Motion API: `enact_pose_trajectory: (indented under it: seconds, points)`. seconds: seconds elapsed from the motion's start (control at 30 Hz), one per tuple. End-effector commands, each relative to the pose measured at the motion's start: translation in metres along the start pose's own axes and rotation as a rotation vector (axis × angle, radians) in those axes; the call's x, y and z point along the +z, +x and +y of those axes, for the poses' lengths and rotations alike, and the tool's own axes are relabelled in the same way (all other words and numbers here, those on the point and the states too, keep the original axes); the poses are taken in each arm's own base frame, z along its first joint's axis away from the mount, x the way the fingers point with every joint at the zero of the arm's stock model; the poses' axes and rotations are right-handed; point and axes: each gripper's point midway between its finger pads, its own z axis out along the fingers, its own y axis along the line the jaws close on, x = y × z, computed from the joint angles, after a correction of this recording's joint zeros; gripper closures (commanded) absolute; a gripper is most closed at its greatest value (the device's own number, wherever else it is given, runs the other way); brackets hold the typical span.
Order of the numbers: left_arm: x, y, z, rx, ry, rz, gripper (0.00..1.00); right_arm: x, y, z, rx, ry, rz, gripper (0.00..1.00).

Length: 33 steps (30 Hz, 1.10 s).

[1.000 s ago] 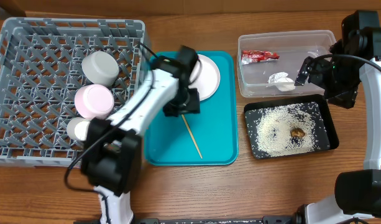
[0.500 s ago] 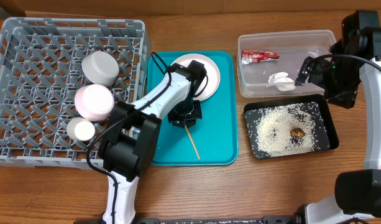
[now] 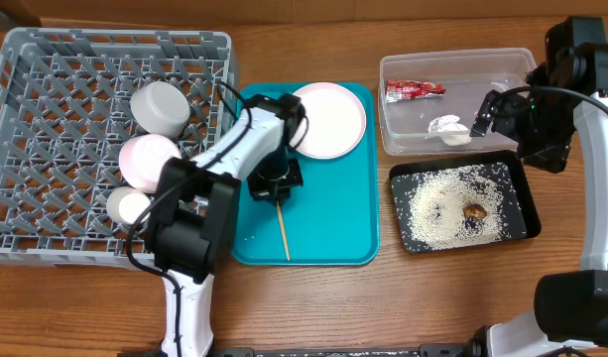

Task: Sort waste into correct bins and load items into the dishwasher
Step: 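Grasp the remaining wooden chopstick on the tray with the left gripper, then insert the second chopstick into the dish rack and release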

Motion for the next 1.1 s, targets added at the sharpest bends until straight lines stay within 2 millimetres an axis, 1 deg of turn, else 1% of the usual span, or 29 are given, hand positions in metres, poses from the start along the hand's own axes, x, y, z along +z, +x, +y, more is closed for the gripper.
enact_pose_trajectory:
  seconds: [0.0,0.1,0.17,0.23,0.3,0.37,0.43,0.5,0.6,0.73,0.8,0.83,0.9,0.93,1.0,1.03,1.07]
  points:
    - [-0.05,-0.009,0.004,0.035,0.098,-0.116,0.96,-0.006,-0.001,0.0,-0.007,0.0,-0.025,0.0]
    - [-0.087,-0.019,0.016,0.08,0.143,-0.224,0.96,-0.006,-0.001,0.0,-0.007,0.0,-0.026,0.0]
    - [-0.113,-0.027,0.031,0.115,0.14,-0.313,0.96,-0.006,-0.001,0.0,-0.007,0.0,-0.026,0.0]
    - [-0.135,-0.035,0.051,0.164,0.106,-0.403,0.96,-0.006,-0.001,0.0,-0.007,0.0,-0.026,0.0]
    - [-0.153,-0.043,0.07,0.216,0.052,-0.484,0.96,-0.006,-0.001,0.0,-0.007,0.0,-0.026,0.0]
    - [-0.165,-0.052,0.09,0.234,-0.011,-0.543,0.96,-0.006,-0.001,0.0,-0.007,0.0,-0.027,0.0]
    - [-0.169,-0.059,0.105,0.24,-0.061,-0.567,0.96,-0.006,-0.001,0.0,-0.007,0.0,-0.027,0.0]
    - [-0.169,-0.064,0.112,0.263,-0.083,-0.571,0.96,-0.006,-0.002,0.0,-0.007,-0.001,-0.029,0.0]
    - [-0.167,-0.07,0.116,0.301,-0.095,-0.572,0.96,-0.006,-0.002,0.0,-0.008,-0.002,-0.03,0.0]
    - [-0.159,-0.078,0.114,0.308,-0.099,-0.565,0.96,-0.006,-0.002,0.0,-0.008,-0.002,-0.03,0.0]
    - [-0.154,-0.08,0.113,0.309,-0.101,-0.551,0.94,-0.006,-0.002,0.0,-0.008,-0.001,-0.03,0.0]
    - [-0.152,-0.08,0.113,0.309,-0.102,-0.545,0.86,-0.006,-0.002,0.0,-0.008,-0.001,-0.03,0.0]
    - [-0.15,-0.08,0.113,0.308,-0.099,-0.537,0.79,-0.006,-0.002,0.0,-0.008,-0.001,-0.03,0.0]
    - [-0.149,-0.08,0.112,0.309,-0.094,-0.536,0.73,-0.006,-0.002,0.0,-0.008,-0.001,-0.03,0.0]
    - [-0.15,-0.08,0.108,0.314,-0.077,-0.537,0.55,-0.006,-0.002,0.0,-0.008,-0.002,-0.03,0.0]
    - [-0.149,-0.079,0.106,0.319,-0.061,-0.536,0.51,-0.006,-0.002,0.0,-0.008,-0.002,-0.03,0.0]
    - [-0.149,-0.078,0.101,0.328,-0.032,-0.531,0.5,-0.006,-0.002,0.0,-0.008,-0.002,-0.03,0.0]
